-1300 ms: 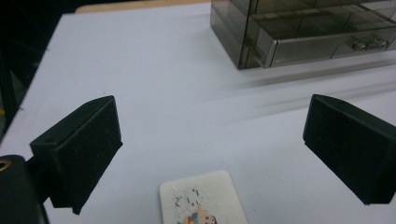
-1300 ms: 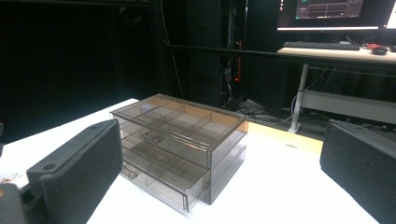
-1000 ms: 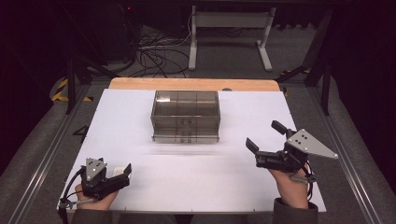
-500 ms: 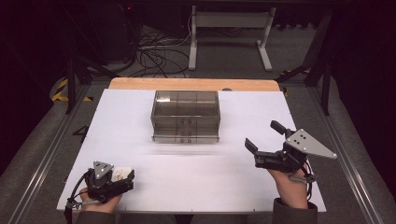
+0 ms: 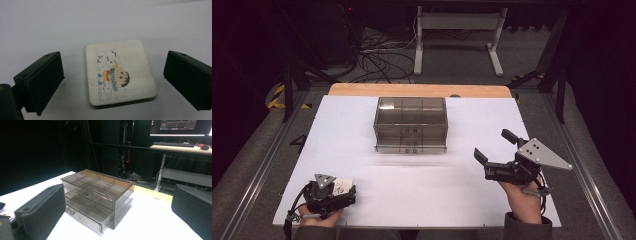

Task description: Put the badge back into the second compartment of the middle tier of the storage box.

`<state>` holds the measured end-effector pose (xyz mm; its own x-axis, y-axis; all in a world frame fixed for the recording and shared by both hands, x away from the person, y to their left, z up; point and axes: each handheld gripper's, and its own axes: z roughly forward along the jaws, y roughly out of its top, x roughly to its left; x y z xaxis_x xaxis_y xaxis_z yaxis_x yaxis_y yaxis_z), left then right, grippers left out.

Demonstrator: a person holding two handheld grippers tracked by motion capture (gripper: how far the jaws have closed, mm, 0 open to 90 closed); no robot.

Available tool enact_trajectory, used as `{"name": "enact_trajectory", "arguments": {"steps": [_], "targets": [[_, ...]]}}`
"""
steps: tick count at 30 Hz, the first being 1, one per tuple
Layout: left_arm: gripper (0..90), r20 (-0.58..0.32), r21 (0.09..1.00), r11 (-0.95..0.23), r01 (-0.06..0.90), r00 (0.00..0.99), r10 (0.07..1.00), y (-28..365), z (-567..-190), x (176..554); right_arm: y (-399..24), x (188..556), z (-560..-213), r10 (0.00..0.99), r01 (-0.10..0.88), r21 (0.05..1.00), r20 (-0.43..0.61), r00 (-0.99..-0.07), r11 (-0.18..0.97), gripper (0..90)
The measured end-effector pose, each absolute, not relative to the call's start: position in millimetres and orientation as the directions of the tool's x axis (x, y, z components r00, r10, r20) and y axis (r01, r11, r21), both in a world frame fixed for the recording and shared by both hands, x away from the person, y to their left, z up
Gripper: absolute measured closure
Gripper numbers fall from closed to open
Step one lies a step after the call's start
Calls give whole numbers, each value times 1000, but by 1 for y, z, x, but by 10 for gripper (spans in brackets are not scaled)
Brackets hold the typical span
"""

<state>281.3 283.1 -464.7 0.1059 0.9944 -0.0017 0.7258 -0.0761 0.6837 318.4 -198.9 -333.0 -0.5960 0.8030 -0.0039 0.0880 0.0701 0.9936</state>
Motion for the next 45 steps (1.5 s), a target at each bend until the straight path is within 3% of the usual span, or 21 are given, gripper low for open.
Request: {"name": "enact_trajectory", "arguments": {"steps": [12, 20, 32, 45], "targets": [[64, -1, 659, -70, 749, 95, 996, 281, -465, 282, -199, 318, -333, 804, 86, 994, -7, -595, 72, 1], [135, -4, 665, -77, 743, 107, 994, 281, -464, 280, -197, 319, -333, 802, 88, 993, -9, -597, 76, 1], [330, -2, 695, -75, 715, 106, 994, 284, -464, 276, -198, 318, -332, 804, 84, 994, -9, -595, 73, 1], [332, 11, 690, -97, 717, 124, 992, 285, -462, 279, -198, 317, -331, 804, 78, 994, -10, -595, 70, 1]]}}
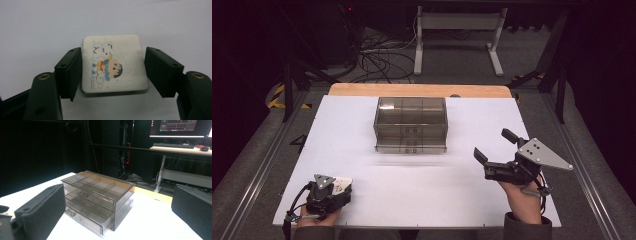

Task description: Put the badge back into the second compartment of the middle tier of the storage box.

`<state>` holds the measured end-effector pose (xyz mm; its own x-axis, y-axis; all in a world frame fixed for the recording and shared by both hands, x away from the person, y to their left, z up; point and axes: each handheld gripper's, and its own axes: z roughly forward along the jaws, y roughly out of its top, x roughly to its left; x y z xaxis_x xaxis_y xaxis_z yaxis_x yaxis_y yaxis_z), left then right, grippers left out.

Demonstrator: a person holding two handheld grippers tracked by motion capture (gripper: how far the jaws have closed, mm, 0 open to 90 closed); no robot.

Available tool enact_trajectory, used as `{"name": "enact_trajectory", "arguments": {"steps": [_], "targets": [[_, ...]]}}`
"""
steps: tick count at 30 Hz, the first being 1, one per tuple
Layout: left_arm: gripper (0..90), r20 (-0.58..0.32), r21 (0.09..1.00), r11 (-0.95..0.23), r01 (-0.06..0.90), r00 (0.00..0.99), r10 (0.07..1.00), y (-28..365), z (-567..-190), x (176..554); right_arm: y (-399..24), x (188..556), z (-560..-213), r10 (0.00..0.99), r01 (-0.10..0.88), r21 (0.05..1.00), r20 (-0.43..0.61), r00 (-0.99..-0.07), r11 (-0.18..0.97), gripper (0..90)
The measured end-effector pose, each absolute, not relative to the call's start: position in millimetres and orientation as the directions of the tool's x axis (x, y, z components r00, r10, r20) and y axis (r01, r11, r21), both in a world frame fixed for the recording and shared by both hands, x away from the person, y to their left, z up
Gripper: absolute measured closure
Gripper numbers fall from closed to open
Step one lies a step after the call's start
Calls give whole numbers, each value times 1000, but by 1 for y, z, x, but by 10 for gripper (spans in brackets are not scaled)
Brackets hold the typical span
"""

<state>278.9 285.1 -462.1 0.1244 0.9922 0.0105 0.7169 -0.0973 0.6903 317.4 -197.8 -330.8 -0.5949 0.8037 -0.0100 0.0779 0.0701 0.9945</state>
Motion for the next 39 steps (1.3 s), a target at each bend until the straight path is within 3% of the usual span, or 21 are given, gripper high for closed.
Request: {"name": "enact_trajectory", "arguments": {"steps": [39], "targets": [[332, 33, 819, -133, 558, 185, 982, 260, -436, 273, -198, 318, -331, 808, 81, 994, -7, -589, 67, 1]]}}
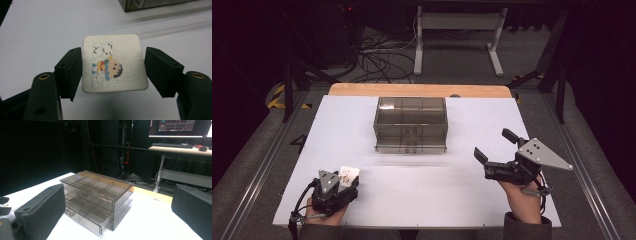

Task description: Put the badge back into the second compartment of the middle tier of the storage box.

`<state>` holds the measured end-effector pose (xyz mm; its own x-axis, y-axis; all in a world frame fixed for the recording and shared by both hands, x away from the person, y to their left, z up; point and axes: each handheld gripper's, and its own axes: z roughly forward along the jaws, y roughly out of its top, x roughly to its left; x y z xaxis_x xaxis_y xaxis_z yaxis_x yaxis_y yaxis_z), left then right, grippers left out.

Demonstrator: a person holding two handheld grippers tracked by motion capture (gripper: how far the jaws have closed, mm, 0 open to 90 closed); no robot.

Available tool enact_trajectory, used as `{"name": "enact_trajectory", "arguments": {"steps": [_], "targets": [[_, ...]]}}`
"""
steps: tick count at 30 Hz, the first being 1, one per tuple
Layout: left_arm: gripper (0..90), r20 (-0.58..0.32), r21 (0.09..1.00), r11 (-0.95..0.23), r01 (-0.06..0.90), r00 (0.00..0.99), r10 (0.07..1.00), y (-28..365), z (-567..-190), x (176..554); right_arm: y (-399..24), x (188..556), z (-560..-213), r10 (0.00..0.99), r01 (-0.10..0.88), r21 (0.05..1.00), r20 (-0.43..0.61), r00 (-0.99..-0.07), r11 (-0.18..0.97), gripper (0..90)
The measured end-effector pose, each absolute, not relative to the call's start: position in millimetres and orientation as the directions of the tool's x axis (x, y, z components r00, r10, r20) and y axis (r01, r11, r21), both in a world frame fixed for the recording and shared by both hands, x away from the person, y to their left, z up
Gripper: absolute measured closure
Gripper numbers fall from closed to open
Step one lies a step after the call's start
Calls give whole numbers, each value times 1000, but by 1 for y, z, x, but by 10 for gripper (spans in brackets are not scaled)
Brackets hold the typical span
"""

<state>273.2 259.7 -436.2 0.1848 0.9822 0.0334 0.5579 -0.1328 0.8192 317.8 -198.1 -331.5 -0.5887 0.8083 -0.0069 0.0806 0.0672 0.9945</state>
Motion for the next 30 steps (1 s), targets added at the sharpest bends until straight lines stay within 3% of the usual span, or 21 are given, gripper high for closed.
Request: {"name": "enact_trajectory", "arguments": {"steps": [30], "targets": [[332, -5, 862, -127, 492, 257, 966, 234, -420, 281, -200, 316, -330, 810, 72, 995, -9, -586, 63, 3]]}}
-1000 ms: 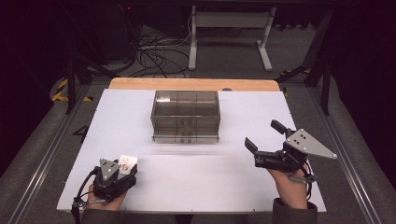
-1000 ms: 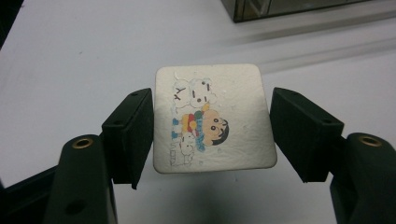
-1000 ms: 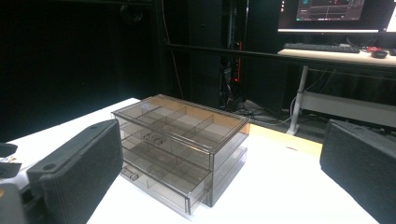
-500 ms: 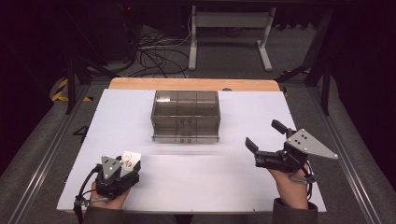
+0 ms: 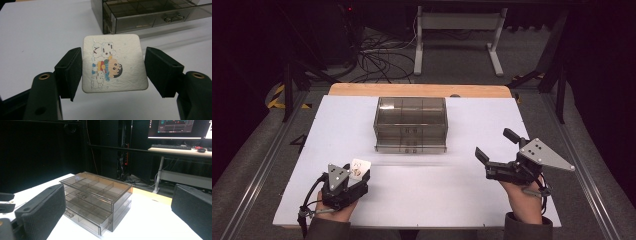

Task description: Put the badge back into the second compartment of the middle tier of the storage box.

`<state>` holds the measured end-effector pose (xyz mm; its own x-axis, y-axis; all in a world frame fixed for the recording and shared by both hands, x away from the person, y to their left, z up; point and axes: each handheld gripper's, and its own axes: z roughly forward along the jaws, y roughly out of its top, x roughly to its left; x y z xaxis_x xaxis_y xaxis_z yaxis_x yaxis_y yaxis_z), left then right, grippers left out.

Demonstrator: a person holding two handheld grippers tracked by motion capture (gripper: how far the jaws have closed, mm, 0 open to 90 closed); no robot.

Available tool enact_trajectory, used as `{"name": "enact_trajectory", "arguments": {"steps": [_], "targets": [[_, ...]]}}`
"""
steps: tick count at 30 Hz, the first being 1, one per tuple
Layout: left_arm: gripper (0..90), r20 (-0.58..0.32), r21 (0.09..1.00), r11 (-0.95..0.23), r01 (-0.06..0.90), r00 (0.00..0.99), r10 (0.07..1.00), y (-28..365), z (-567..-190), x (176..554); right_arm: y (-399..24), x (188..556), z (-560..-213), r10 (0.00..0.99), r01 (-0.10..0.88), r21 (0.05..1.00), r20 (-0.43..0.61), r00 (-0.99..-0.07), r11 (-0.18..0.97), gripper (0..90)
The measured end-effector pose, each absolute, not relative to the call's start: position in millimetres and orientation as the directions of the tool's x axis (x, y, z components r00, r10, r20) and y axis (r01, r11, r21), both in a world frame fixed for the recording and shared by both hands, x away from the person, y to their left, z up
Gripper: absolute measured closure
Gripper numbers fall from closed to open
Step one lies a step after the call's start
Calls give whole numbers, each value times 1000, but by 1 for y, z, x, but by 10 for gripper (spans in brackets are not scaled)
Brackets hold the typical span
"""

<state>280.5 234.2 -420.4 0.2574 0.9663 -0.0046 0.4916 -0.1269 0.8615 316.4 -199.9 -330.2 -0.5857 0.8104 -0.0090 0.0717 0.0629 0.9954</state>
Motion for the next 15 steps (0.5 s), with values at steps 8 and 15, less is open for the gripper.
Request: {"name": "enact_trajectory", "arguments": {"steps": [8, 15], "targets": [[332, -10, 867, -128, 481, 276, 961, 225, -417, 284, -200, 317, -331, 809, 74, 995, -9, -587, 65, 3], [332, -10, 867, -135, 479, 288, 957, 219, -417, 286, -200, 317, -330, 812, 69, 995, -13, -584, 66, 3]]}}
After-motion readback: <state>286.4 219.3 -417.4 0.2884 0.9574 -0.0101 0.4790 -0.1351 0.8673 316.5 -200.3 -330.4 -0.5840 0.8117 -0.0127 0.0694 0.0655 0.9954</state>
